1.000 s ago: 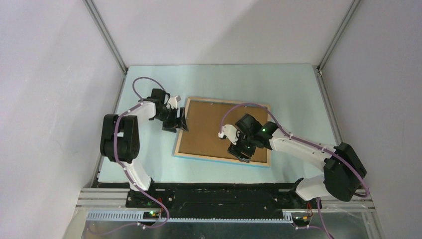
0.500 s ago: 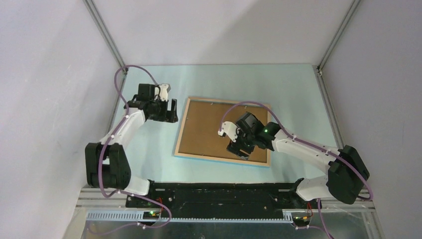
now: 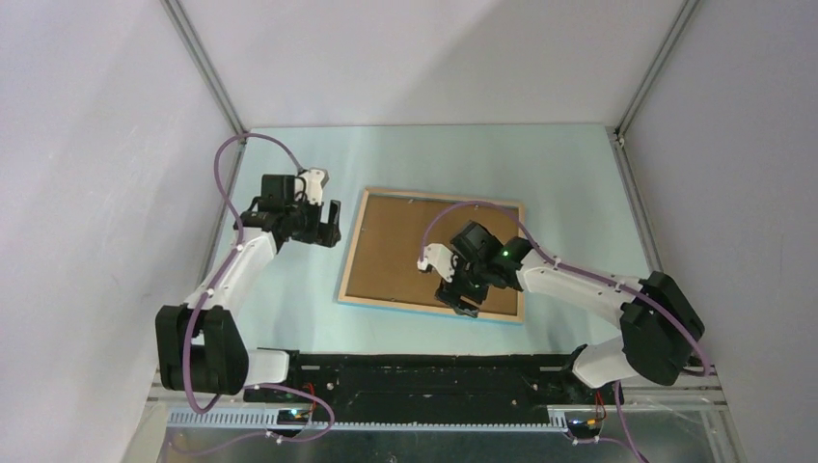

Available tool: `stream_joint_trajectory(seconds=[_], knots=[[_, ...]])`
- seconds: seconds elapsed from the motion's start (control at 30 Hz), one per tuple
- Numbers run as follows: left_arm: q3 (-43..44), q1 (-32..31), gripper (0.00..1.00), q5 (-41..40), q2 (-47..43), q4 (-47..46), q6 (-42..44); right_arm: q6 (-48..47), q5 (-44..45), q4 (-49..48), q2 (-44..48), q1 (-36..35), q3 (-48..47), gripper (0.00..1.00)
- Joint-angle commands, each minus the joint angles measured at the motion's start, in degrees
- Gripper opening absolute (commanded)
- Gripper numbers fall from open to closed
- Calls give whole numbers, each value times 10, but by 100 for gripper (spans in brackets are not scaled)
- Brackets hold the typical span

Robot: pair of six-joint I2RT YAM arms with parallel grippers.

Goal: Put the photo into the frame
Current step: Turn over the photo frame at the center of the board.

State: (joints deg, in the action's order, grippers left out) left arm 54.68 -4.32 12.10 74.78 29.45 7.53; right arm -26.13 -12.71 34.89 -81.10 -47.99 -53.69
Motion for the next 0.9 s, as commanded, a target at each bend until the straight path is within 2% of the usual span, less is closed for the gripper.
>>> stream_joint_trajectory(seconds=[0.0,0.23,0.53,0.87], knots=[[-9,4,93,7,-29,-29,17,-12,15,-9,-18,-23,-2,73],[-18,3,95,0,-43,-32,21,2,74,-21,-57,-64,-2,72],[-25,3,100,-6,-37,-35,25,18,123,-19,-92,-77,-23,70],[-23,3,100,-25,-16,-36,26,24,127,-8,-98,-97,-33,66]])
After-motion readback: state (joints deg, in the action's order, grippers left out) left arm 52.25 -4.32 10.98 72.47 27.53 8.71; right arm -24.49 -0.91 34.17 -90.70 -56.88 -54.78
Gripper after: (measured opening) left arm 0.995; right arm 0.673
